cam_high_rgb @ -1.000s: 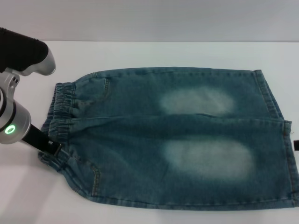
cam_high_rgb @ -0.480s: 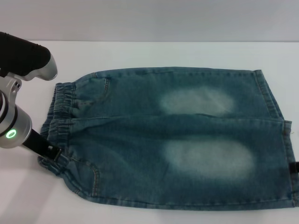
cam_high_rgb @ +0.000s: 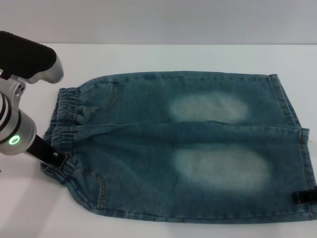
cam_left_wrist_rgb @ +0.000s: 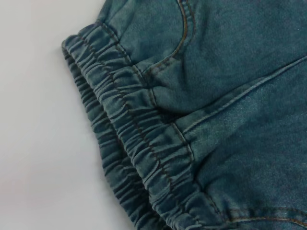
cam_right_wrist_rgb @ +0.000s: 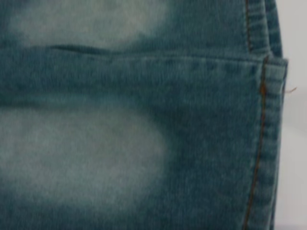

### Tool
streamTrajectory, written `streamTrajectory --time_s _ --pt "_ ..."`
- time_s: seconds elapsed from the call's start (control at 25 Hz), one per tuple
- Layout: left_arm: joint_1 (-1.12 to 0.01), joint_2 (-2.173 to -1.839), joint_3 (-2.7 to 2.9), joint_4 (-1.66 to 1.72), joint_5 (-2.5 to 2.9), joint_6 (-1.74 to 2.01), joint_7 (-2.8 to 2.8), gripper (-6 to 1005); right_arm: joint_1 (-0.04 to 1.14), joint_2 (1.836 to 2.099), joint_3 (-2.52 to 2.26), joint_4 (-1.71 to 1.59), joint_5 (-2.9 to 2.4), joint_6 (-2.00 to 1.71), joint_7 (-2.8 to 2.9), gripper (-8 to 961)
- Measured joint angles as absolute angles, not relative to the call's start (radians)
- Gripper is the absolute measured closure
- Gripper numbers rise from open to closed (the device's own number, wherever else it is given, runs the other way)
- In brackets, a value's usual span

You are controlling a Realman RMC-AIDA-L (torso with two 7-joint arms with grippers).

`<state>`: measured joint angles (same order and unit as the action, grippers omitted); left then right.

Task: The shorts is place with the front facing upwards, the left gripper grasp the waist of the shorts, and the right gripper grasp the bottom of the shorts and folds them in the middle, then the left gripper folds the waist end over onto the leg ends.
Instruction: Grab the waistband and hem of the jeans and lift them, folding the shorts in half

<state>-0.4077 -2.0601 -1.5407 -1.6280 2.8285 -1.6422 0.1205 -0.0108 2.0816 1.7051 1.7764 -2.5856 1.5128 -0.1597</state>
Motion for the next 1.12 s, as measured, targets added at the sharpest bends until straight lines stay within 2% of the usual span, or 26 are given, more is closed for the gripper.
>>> streamTrajectory --time_s 0.4,0.96,1.12 --pt "-0.408 -2.06 -1.54 -1.626 2.827 -1.641 0.121 970 -0.011 2.08 1.672 1.744 -2.586 1.493 -0.152 186" --pt "-0.408 -2.06 -1.537 -1.624 2.824 -1.639 0.125 970 -0.011 2.078 1.672 1.737 -2.612 1.486 -0.17 250" --pt "-0.409 -2.06 -1.537 -1.624 2.823 -1.639 0.127 970 -0.009 2.077 1.671 1.736 -2.615 1.486 -0.181 331"
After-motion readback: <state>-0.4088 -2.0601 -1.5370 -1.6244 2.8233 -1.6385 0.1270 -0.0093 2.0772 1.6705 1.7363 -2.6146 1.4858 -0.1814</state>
